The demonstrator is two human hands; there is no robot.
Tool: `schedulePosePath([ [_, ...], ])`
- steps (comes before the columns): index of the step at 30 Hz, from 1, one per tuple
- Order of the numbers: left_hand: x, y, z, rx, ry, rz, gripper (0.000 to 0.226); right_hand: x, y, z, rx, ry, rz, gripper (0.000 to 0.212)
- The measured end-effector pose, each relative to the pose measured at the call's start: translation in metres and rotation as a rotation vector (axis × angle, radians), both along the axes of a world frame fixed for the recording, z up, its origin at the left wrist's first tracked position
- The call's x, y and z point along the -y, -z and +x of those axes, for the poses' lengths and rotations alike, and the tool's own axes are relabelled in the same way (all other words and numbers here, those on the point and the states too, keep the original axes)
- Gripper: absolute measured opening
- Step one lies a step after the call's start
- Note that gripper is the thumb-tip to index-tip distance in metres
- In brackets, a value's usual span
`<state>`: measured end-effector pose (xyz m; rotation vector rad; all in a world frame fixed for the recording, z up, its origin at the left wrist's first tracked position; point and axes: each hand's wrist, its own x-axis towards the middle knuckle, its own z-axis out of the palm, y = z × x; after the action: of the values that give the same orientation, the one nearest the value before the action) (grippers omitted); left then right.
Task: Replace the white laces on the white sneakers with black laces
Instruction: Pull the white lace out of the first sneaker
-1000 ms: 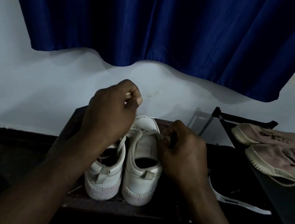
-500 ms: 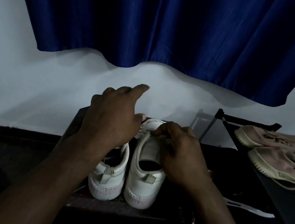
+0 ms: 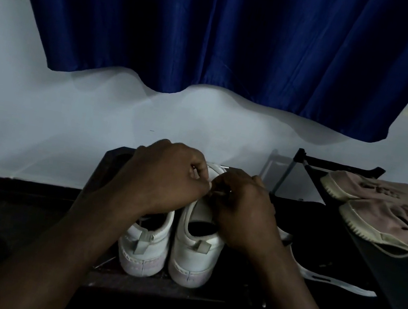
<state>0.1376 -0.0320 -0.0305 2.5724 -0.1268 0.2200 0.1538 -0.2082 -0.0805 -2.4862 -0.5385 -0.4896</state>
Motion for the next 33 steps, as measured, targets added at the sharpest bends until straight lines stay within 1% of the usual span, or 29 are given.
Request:
schedulePosePath([
  [4,0.004,0.004,-0.002,-0.018,0.024,0.045,0.032,0.003,0.005,0.004,0.017,0.004,0.0,0.017],
  [6,0.006,0.007,-0.003,0.007,0.008,0.131,0.034,0.002,0.007,0.003,0.013,0.004,0.07,0.014],
  [7,0.006,0.009,-0.003,0.044,-0.009,0.16,0.032,0.001,0.008,0.003,-0.009,0.011,0.15,0.012],
  [8,0.006,0.011,-0.003,0.083,-0.03,0.167,0.03,-0.001,0.009,0.003,-0.068,0.015,0.287,0.01],
  [9,0.006,0.013,-0.003,0.11,-0.05,0.162,0.029,-0.003,0.008,0.002,-0.161,0.008,0.482,0.009],
  [11,0.007,0.015,-0.003,0.133,-0.067,0.157,0.026,-0.006,0.001,-0.001,-0.356,-0.05,0.968,0.012],
  [12,0.008,0.015,-0.003,0.137,-0.063,0.156,0.025,-0.006,-0.003,-0.003,-0.433,-0.079,1.18,0.014],
  [13,0.009,0.015,-0.003,0.137,-0.055,0.148,0.025,-0.006,-0.006,-0.003,-0.472,-0.074,1.309,0.018],
  [14,0.009,0.014,-0.003,0.129,-0.048,0.129,0.025,-0.006,-0.009,-0.003,-0.485,-0.049,1.357,0.022],
  [15,0.008,0.013,-0.004,0.111,-0.045,0.107,0.026,-0.006,-0.009,-0.002,-0.484,-0.025,1.34,0.023],
  [17,0.006,0.01,-0.004,0.062,-0.047,0.06,0.028,-0.008,-0.004,0.0,-0.434,0.007,1.159,0.019],
  [18,0.005,0.009,-0.004,0.043,-0.047,0.037,0.029,-0.009,-0.002,0.0,-0.379,0.024,0.992,0.016],
  [21,0.004,0.008,-0.005,0.01,-0.047,0.008,0.029,-0.006,0.003,0.001,-0.095,0.041,0.289,0.019],
  [22,0.003,0.008,-0.005,0.002,-0.05,0.004,0.03,-0.006,0.002,0.001,-0.019,0.046,0.111,0.022],
  [23,0.003,0.008,-0.005,-0.004,-0.053,-0.002,0.03,-0.007,0.0,0.001,0.004,0.053,-0.018,0.029],
  [24,0.003,0.007,-0.005,-0.009,-0.055,-0.011,0.031,-0.007,-0.003,0.0,-0.012,0.052,-0.101,0.038],
  [25,0.003,0.006,-0.005,-0.016,-0.057,-0.021,0.031,-0.008,-0.005,0.0,-0.031,0.055,-0.165,0.044],
  [26,0.003,0.005,-0.005,-0.023,-0.059,-0.027,0.031,-0.008,-0.006,0.0,-0.042,0.058,-0.208,0.046],
  [28,0.002,0.005,-0.006,-0.027,-0.06,-0.026,0.03,-0.008,-0.006,0.001,-0.027,0.06,-0.207,0.038],
  [29,0.002,0.005,-0.006,-0.029,-0.061,-0.024,0.03,-0.008,-0.005,0.001,-0.017,0.067,-0.15,0.033],
  [30,0.001,0.005,-0.006,-0.031,-0.062,-0.024,0.03,-0.008,-0.002,0.0,-0.027,0.082,-0.038,0.028],
  [31,0.001,0.005,-0.006,-0.034,-0.062,-0.024,0.029,-0.01,-0.001,-0.001,-0.07,0.089,0.149,0.023],
  [33,0.002,0.004,-0.006,-0.037,-0.062,-0.014,0.028,-0.015,-0.002,-0.003,-0.235,0.056,0.713,0.02],
])
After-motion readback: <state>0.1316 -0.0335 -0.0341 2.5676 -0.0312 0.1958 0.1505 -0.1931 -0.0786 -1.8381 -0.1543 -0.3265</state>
